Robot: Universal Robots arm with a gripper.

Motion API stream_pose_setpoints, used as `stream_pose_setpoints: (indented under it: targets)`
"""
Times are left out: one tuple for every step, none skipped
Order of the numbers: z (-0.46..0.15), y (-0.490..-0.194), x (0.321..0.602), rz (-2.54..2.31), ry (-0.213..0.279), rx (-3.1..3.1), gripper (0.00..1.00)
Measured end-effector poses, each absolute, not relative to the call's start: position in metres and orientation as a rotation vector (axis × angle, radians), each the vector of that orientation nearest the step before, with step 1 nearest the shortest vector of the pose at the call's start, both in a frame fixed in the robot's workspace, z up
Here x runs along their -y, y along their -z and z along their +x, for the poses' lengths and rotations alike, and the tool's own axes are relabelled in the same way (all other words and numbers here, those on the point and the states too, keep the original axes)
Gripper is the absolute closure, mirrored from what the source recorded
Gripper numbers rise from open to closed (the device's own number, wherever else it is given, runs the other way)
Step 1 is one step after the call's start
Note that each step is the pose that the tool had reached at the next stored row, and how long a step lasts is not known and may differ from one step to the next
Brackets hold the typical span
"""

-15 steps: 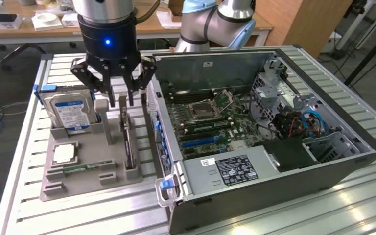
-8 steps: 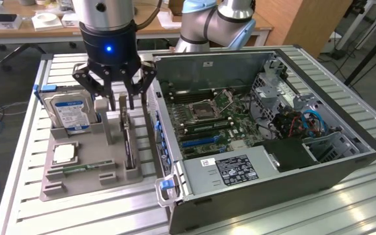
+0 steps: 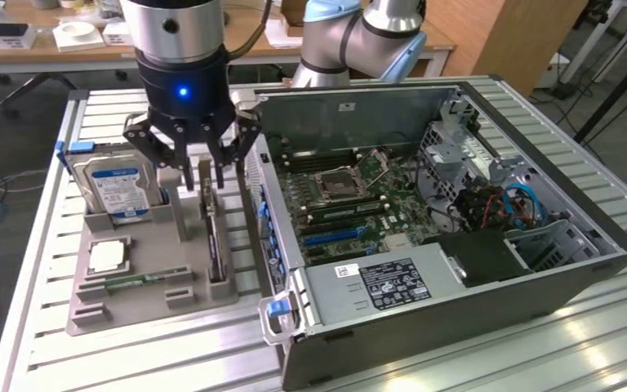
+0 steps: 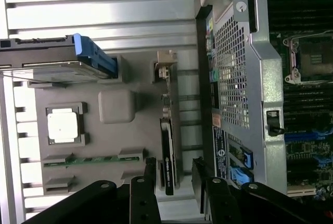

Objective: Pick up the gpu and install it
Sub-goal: 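Reach for the gpu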

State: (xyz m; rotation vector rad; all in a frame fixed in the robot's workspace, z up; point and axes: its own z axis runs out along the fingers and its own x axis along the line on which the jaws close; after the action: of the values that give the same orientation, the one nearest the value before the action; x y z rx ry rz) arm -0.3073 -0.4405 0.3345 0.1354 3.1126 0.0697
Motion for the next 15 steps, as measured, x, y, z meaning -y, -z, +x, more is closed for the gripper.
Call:
stream_pose_setpoints:
  targets:
    - [-0.307, -0.333, 0.441, 0.135, -0.070, -3.113, 0.59]
    - [-0.307, -0.332, 0.441, 0.135, -0.070, -3.113, 0.59]
    - [-0.307, -0.331, 0.441, 0.135, -0.070, -3.113, 0.59]
    - [-0.307, -0.330, 0.441, 0.135, -0.070, -3.113, 0.59]
    - [-0.307, -0.328, 0.441, 0.135, -0.070, -3.113, 0.59]
    - [-0.307, -0.327, 0.441, 0.135, -0.070, -3.113, 0.59]
    - [-0.307, -0.326, 0.441, 0.135, -0.070, -3.113, 0.59]
    - [-0.307, -0.325, 0.441, 0.135, -0.070, -3.113, 0.59]
    - [-0.307, -0.324, 0.441, 0.135, -0.070, -3.113, 0.59]
    - [-0.307, -0.323, 0.441, 0.135, -0.070, -3.113, 0.59]
    - [-0.307, -0.321, 0.441, 0.135, -0.070, -3.113, 0.59]
    - [-0.307, -0.320, 0.441, 0.135, -0.070, -3.113, 0.59]
    - [-0.307, -0.319, 0.441, 0.135, -0.070, -3.113, 0.59]
    - [-0.307, -0.318, 0.441, 0.135, -0.070, -3.113, 0.59]
    - [-0.307, -0.316, 0.441, 0.135, -0.070, -3.113, 0.59]
